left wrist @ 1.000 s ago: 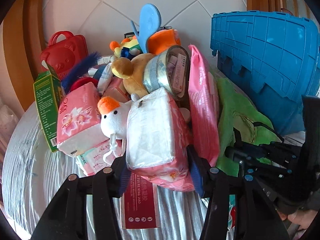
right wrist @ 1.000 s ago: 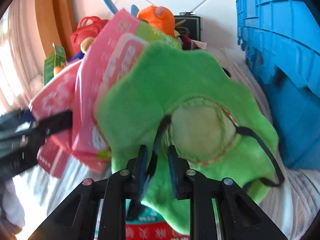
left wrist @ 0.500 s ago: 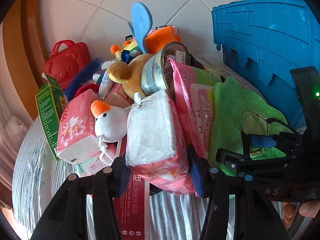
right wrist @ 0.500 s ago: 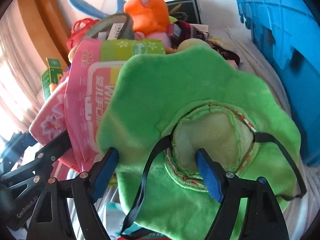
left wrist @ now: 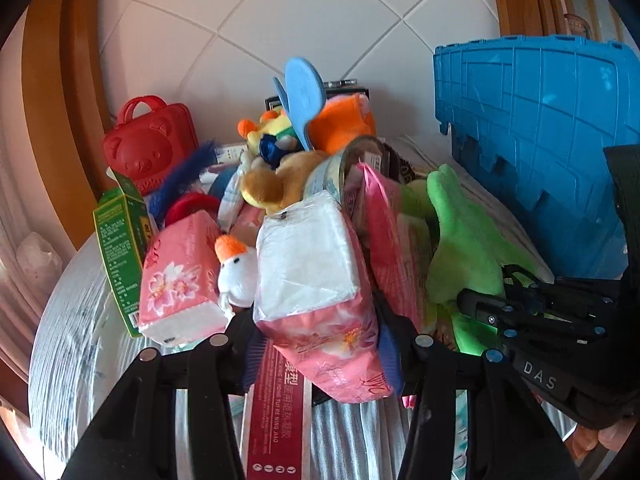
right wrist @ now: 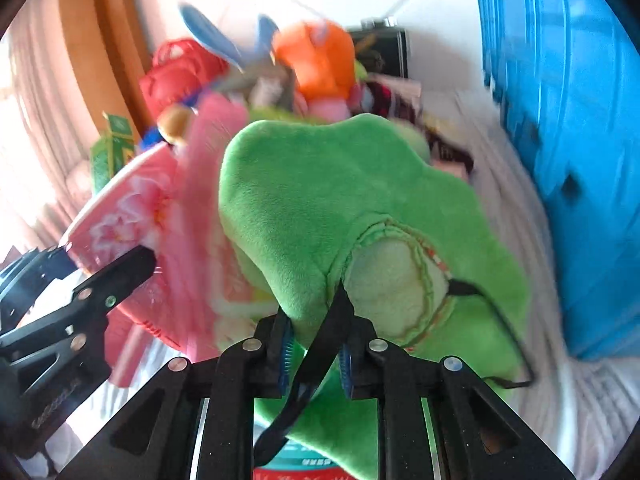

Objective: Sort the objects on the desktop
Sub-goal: 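Lift the pink-white tissue pack with left tool while right lifts the green hat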

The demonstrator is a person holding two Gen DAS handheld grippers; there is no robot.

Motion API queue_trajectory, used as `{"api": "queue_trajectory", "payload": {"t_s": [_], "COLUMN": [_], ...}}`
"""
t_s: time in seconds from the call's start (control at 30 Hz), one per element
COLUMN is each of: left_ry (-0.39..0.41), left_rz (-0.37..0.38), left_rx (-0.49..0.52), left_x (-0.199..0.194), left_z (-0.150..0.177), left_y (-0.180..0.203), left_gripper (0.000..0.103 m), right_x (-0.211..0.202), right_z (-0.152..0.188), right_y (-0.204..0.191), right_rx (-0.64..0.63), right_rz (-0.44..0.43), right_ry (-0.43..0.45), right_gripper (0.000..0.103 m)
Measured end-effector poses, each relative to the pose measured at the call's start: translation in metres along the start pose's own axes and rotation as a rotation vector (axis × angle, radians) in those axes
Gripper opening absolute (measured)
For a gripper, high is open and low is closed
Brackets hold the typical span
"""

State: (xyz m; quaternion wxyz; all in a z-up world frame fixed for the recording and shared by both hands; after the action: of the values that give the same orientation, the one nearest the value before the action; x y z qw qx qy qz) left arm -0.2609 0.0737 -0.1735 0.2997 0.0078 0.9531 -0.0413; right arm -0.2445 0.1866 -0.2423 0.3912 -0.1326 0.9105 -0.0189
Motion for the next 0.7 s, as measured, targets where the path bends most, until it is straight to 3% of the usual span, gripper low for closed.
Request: {"api": "queue_trajectory", "payload": {"t_s": [0.47, 0.7], "left_ry": [0.251, 0.363], "left_rz": [-0.072, -0.087], "left_rx": [-0.047, -0.058], "left_x": [-0.088, -0.127], "left_z": [-0.094, -0.143], "left_y": [-0.028, -0.015], "left_gripper": [0.046, 0.047], "right_x": [-0.121, -0.198], "right_z": [-0.105, -0.160], "right_y": [-0.037, -0.036], "right_rx": [-0.127, -0.196], "right_rz": [0.016, 0.055], "right_ry": [0.332, 0.503], "right_gripper": [0.018, 0.018]}}
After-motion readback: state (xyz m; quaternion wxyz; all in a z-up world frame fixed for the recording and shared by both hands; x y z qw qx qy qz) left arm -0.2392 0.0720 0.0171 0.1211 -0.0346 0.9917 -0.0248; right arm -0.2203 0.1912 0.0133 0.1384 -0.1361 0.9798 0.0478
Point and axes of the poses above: each gripper's, at about its wrist camera, not at the fingertips, and x roughly the way its jaws point, y to its right, z to its underside, the point moved 8 cm from there along x, roughly the way its jaws point, and after that the axes turned 1 degree about -x, right-handed, at the moved point
